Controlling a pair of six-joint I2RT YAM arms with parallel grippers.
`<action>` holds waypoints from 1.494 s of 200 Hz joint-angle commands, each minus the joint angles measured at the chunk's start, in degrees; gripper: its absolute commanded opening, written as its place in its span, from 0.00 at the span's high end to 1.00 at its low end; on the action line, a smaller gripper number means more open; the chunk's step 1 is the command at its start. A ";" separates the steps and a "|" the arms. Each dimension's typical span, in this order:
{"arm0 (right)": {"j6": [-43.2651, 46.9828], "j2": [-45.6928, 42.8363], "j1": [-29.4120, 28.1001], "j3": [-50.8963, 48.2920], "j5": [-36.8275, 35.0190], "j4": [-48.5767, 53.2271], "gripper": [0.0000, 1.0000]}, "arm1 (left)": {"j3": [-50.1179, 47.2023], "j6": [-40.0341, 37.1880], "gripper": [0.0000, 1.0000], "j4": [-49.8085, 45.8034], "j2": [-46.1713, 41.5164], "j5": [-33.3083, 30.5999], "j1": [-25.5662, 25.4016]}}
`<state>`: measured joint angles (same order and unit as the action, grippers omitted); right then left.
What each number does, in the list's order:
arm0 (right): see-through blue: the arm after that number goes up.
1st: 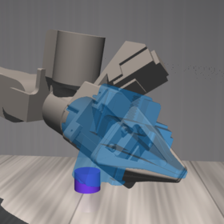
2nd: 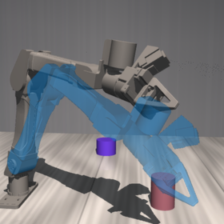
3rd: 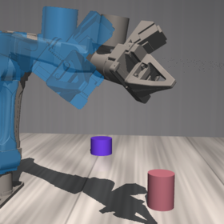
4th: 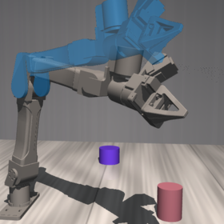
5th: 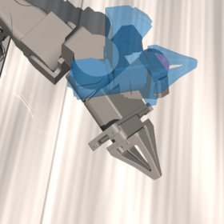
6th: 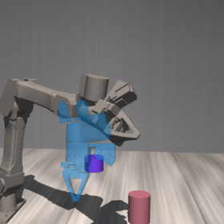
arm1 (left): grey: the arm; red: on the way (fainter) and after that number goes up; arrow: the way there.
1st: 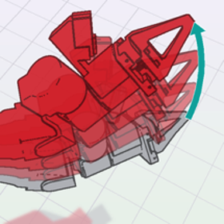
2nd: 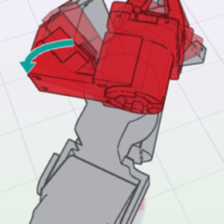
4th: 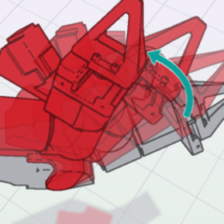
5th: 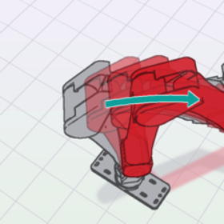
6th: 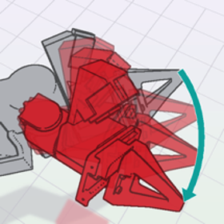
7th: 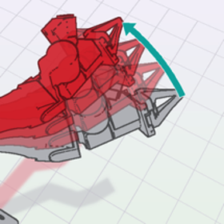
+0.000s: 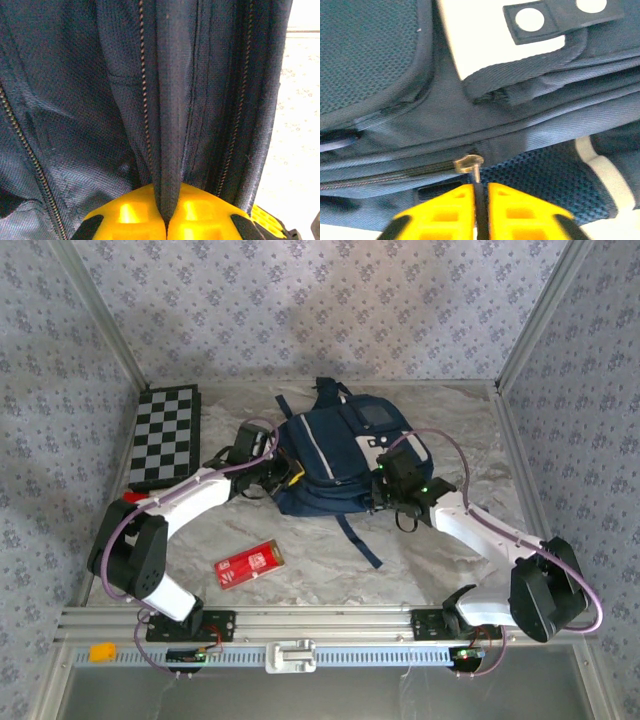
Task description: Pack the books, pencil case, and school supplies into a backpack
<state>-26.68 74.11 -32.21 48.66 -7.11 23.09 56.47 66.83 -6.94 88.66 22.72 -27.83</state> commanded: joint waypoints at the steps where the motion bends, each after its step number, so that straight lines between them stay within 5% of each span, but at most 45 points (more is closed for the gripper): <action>1: -0.65 -2.84 0.72 1.12 -0.21 5.12 0.71 | 2.44 -2.54 1.00 -2.96 -1.20 -4.30 2.61; 45: -7.56 -2.21 4.26 2.18 15.21 -3.62 0.54 | 1.42 -3.84 0.81 -3.85 -3.24 -6.72 0.23; 126: -17.37 11.27 6.92 7.79 19.33 -14.91 0.54 | 2.27 -10.12 0.52 -14.35 -10.68 -21.27 -4.39; 238: -19.46 15.05 7.25 10.28 25.57 -20.21 1.00 | 7.78 -24.11 0.08 -18.57 -8.70 -36.10 -16.17; 252: -20.57 13.84 7.16 9.99 25.57 -20.64 1.00 | 7.93 -25.24 0.00 -18.02 -8.34 -38.42 -18.41; 299: -25.30 11.71 7.09 8.87 25.73 -23.15 1.00 | 10.75 -23.36 0.00 -19.05 -4.40 -45.29 -24.36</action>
<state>-48.10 88.88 -24.82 57.14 17.41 3.99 63.99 43.53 -24.49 81.89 -17.23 -50.11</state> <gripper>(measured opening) 0.052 0.993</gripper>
